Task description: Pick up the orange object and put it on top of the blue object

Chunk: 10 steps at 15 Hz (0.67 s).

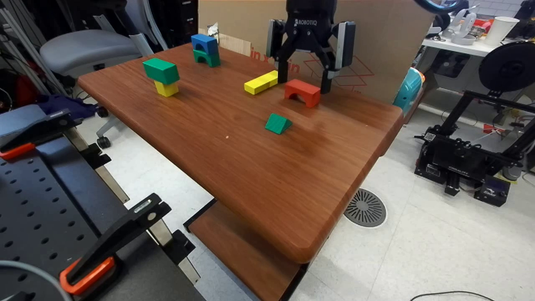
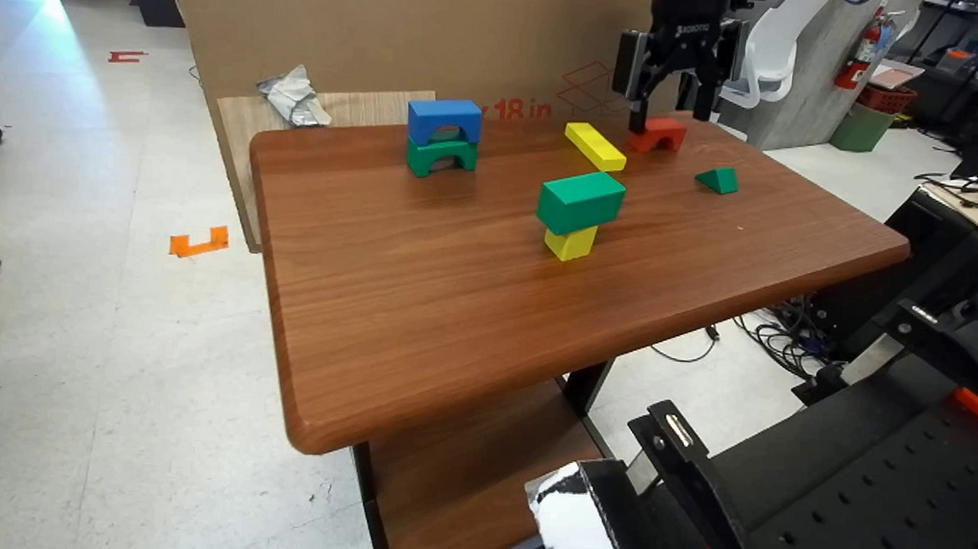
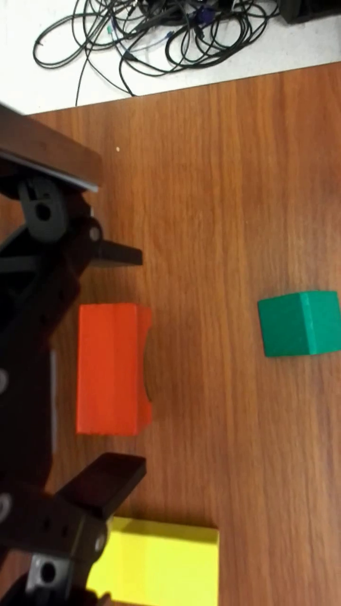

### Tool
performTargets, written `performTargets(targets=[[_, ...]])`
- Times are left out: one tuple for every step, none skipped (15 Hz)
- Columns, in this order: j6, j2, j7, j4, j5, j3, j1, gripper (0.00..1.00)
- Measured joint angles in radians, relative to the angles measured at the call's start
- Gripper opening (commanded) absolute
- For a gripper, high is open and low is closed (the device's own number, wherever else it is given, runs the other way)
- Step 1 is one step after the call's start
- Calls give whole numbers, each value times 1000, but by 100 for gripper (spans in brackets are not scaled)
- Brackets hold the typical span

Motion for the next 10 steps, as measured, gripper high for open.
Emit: performTargets(targets=[[-1, 5, -2, 6, -4, 0, 0, 100], [-3, 10, -4, 12, -7, -1, 0, 100], [-6, 16, -6, 19, -10, -2, 0, 100], [-12, 23, -7, 28, -13, -3, 0, 100], [-24, 30, -8, 39, -14, -4, 0, 100], [-37, 37, -9, 50, -15, -5, 0, 100], [-48, 44, -9, 60, -16, -5, 0, 78], [-58, 51, -9, 70, -16, -5, 0, 74], [-69, 58, -10, 79, -16, -5, 0, 65], [-79, 63, -10, 86, -16, -4, 1, 58]])
